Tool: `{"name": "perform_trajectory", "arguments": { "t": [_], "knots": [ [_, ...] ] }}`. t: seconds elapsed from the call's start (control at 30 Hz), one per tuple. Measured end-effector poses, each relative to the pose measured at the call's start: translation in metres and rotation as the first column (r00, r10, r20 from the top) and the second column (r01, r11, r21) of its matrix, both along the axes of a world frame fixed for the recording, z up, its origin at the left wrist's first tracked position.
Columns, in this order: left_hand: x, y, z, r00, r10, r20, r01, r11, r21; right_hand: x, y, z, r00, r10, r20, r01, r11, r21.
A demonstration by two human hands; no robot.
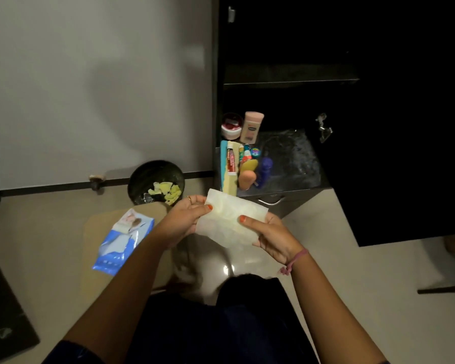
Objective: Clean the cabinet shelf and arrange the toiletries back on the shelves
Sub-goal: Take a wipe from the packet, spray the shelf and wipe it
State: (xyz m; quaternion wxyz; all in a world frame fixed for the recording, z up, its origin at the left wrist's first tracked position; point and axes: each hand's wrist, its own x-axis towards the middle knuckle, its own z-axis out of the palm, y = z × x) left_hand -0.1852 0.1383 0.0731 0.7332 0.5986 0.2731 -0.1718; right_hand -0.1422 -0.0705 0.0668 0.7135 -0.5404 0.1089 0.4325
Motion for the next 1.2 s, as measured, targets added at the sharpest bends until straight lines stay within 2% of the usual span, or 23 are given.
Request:
{"name": "perform_trajectory", "arguments": {
  "t": [0.17,0.3,0.4,0.47,0.57,0.67,0.73,0.83,0.9,1.03,1.1,1.13,1.2],
  "knots": [
    [0.048,-0.087,0.015,0.999,-0.045,0.017,0.046,0.996,-0.073,0.039,-0.088,0.019,0.999,0.026,-0.018,-0.027,1.000,-0.010],
    [0.082,-0.150,0.018,0.993,-0.097,0.063,0.099,0.995,-0.030,0.068,-0.142,0.027,0.999,-0.033,0.000,0.033,0.999,0.003],
    [0.103,-0.184,0.019,0.997,-0.017,0.078,0.019,1.000,-0.017,0.085,-0.164,0.027,0.996,-0.088,0.023,0.088,0.996,-0.008],
    [0.112,-0.199,0.016,0.996,0.068,0.054,-0.063,0.995,-0.082,0.094,-0.173,0.021,0.987,-0.161,0.014,0.162,0.986,-0.047],
    [0.123,-0.212,0.007,0.986,0.167,-0.027,-0.169,0.965,-0.199,0.104,-0.177,0.008,0.955,-0.297,0.000,0.297,0.954,-0.035],
    [0.127,-0.213,-0.013,0.977,0.183,-0.105,-0.198,0.968,-0.152,0.119,-0.172,-0.005,0.908,-0.418,0.005,0.418,0.908,-0.040],
    [0.127,-0.209,-0.031,0.962,0.220,-0.162,-0.250,0.949,-0.191,0.133,-0.165,-0.013,0.901,-0.432,0.039,0.433,0.899,-0.067],
    [0.125,-0.205,-0.049,0.908,0.280,-0.312,-0.371,0.884,-0.287,0.160,-0.151,-0.014,0.920,-0.362,0.148,0.382,0.912,-0.149],
    [0.127,-0.204,-0.060,0.873,0.284,-0.397,-0.399,0.884,-0.245,0.182,-0.139,-0.012,0.923,-0.300,0.239,0.354,0.907,-0.228],
    [0.131,-0.200,-0.085,0.847,0.249,-0.470,-0.413,0.865,-0.286,0.229,-0.105,-0.021,0.900,-0.243,0.363,0.375,0.856,-0.356],
    [0.133,-0.196,-0.097,0.832,0.252,-0.495,-0.442,0.840,-0.314,0.254,-0.090,-0.029,0.859,-0.211,0.466,0.420,0.812,-0.406],
    [0.135,-0.193,-0.103,0.825,0.260,-0.502,-0.453,0.834,-0.314,0.269,-0.084,-0.034,0.830,-0.134,0.542,0.430,0.771,-0.469],
    [0.139,-0.191,-0.112,0.806,0.263,-0.531,-0.457,0.846,-0.275,0.301,-0.071,-0.037,0.733,0.128,0.668,0.445,0.652,-0.614]
  ]
}}
